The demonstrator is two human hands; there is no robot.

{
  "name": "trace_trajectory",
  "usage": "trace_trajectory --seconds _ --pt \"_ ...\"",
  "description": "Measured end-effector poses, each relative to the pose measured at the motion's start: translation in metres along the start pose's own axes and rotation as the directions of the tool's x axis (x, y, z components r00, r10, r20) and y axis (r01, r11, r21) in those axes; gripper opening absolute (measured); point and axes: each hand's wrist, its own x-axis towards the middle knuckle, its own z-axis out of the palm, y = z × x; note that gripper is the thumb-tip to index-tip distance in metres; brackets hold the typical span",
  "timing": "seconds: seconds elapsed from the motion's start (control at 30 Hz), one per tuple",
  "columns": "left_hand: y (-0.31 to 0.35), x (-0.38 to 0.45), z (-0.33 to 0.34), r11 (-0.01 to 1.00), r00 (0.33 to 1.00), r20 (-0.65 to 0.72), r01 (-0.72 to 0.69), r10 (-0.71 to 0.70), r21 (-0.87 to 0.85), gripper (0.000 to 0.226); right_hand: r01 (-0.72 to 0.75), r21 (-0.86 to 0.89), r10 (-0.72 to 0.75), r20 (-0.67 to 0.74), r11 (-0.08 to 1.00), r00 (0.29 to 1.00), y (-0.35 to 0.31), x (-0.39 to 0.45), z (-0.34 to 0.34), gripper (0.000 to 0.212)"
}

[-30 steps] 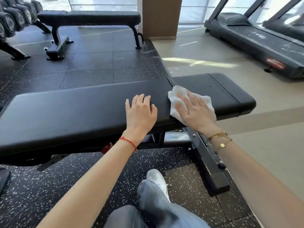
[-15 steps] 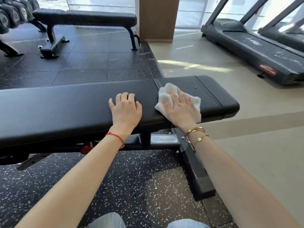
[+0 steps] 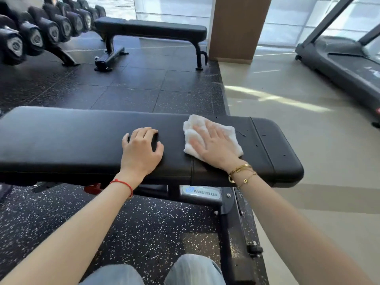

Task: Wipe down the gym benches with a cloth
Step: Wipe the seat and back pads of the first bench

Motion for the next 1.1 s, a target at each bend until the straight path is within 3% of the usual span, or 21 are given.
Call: trace_trajectory --seconds 0.17,0.27,0.4,0.5,0.63,0.73,0.8,0.97,1.1 --pt "-0.002 -0.001 -0.001 1.000 1.000 -0.009 -0.011 0.011 0.013 0.042 0.174 0.019 -0.173 -0.039 0.985 0.984 0.016 -0.020 0.005 0.067" --pt "-0.002 -0.001 0.001 1.000 1.000 -0.001 -0.014 0.014 0.024 0.046 0.130 0.003 -0.130 -0.069 0.992 0.989 0.031 -0.022 0.005 0.083" --pt "-0.001 -0.001 0.005 1.000 1.000 -0.022 0.001 0.000 0.029 0.048 0.006 -0.017 -0.007 -0.082 1.000 0.997 0.037 0.023 0.000 0.063" --pt "-0.002 -0.001 0.006 1.000 1.000 -0.019 0.010 -0.009 0.013 0.048 -0.008 -0.018 0.007 -0.068 1.000 0.998 0.019 0.057 0.003 0.059" --pt "-0.005 -0.003 0.006 1.000 1.000 -0.012 0.006 -0.006 0.018 0.040 0.127 0.006 -0.127 -0.059 0.992 0.990 -0.003 0.035 0.012 0.061" --pt "-0.006 -0.005 0.006 0.999 1.000 -0.003 -0.006 0.006 0.038 0.040 0.217 0.031 -0.214 -0.069 0.976 0.974 0.011 -0.005 0.011 0.075" --pt "-0.006 -0.004 0.006 0.999 1.000 -0.002 -0.014 0.014 0.046 0.040 0.185 0.009 -0.184 -0.069 0.983 0.980 0.030 -0.011 0.006 0.076" --pt "-0.003 -0.004 0.008 0.999 1.000 -0.025 0.000 0.001 0.042 0.047 -0.047 -0.034 0.044 -0.094 0.998 0.995 0.057 0.045 -0.013 0.057" --pt "-0.002 -0.004 0.009 0.999 0.999 -0.032 0.004 -0.003 0.037 0.039 0.015 -0.027 -0.016 -0.059 1.000 0.998 0.021 0.073 -0.003 0.054"
